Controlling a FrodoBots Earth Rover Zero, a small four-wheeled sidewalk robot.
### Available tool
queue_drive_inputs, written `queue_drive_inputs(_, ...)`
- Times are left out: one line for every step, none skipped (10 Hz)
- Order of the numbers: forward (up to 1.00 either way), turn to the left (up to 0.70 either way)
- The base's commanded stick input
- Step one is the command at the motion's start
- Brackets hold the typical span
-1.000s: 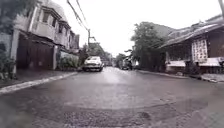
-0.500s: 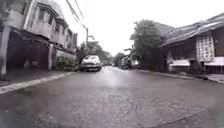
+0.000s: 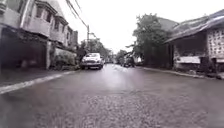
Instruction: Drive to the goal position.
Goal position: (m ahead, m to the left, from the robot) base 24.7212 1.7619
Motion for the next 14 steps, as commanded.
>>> queue_drive_inputs(1.00, 0.00)
queue_drive_inputs(1.00, 0.00)
queue_drive_inputs(1.00, 0.00)
queue_drive_inputs(1.00, 0.00)
queue_drive_inputs(1.00, 0.00)
queue_drive_inputs(1.00, 0.00)
queue_drive_inputs(1.00, 0.00)
queue_drive_inputs(1.00, 0.08)
queue_drive_inputs(1.00, 0.08)
queue_drive_inputs(1.00, 0.00)
queue_drive_inputs(1.00, 0.00)
queue_drive_inputs(1.00, 0.00)
queue_drive_inputs(1.00, 0.00)
queue_drive_inputs(1.00, 0.00)
